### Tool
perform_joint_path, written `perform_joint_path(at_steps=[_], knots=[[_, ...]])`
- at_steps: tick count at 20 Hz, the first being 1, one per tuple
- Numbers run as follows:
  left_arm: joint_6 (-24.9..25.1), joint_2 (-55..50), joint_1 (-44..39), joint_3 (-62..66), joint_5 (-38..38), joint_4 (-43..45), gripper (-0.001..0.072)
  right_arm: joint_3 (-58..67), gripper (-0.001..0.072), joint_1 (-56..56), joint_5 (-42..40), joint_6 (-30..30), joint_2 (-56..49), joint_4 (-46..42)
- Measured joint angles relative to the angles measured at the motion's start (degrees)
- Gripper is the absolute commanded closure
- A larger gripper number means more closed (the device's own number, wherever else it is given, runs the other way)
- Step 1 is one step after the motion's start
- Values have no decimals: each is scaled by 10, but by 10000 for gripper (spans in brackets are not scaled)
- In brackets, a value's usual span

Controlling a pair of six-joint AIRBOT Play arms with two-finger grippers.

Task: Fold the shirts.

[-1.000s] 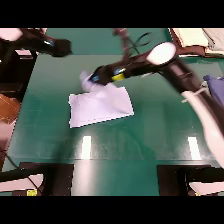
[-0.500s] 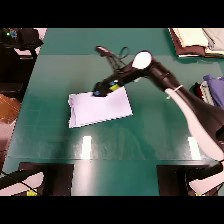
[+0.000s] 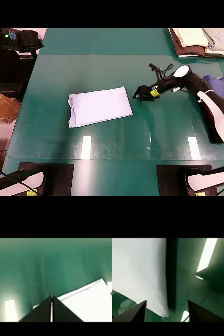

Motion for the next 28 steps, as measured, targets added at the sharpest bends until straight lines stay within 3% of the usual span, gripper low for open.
perform_joint_path(at_steps=[1,5,6,9,10,14,18,28], knots=[[0,-1,0,0,-1,-1,683,1,157,0,-3,0,-12,10],[0,-3,0,0,-2,-2,683,41,164,37,-10,2,-75,46],[0,-3,0,0,-2,-3,683,57,206,52,-10,2,-93,61],[0,-3,0,0,-5,-4,683,105,660,96,-9,1,-145,84],[0,-3,0,0,-6,-9,684,122,694,109,-9,-2,-159,90],[16,-3,-6,-3,-8,-45,685,181,696,133,-3,-18,-183,99],[24,-3,-51,-4,-8,-53,684,222,695,83,5,-18,-150,92],[29,-3,-160,-4,11,-55,683,238,695,-272,21,55,44,-71]])
